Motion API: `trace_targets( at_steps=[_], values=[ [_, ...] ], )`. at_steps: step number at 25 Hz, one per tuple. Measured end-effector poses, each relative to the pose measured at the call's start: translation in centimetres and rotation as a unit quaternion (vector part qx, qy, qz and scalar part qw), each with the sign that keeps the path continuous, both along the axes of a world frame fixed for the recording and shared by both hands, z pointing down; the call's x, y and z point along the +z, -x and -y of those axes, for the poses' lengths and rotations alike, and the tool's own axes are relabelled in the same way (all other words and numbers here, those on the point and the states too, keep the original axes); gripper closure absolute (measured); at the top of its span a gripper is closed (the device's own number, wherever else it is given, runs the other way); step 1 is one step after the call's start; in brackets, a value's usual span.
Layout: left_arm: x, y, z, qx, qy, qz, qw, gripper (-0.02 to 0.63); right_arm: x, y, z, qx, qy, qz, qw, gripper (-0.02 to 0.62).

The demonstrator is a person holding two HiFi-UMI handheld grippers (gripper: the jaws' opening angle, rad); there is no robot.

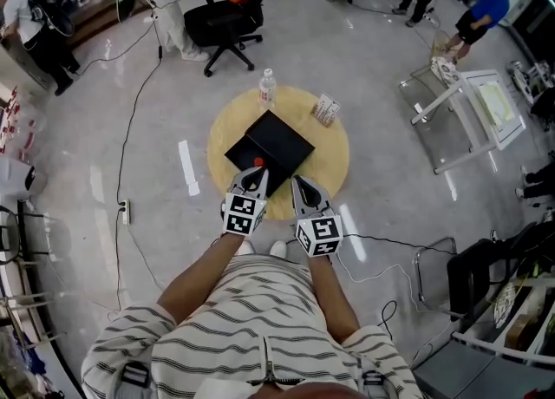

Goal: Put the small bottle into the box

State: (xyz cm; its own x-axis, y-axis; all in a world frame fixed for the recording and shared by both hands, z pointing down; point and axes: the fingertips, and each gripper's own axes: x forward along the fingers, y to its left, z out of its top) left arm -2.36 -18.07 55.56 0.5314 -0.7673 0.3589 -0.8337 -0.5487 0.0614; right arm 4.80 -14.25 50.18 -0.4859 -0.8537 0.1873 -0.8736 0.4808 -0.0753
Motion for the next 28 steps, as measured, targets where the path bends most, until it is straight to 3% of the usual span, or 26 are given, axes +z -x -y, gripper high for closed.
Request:
trace_targets(
  at_steps=[28],
  values=[
    [-3.1,-0.5,0.0,0.006,-0.044,-0.008,0.9990,0.584,-0.8,-1.2,1.2,0.015,-0.015,0.016,1.000,0.586]
  ],
)
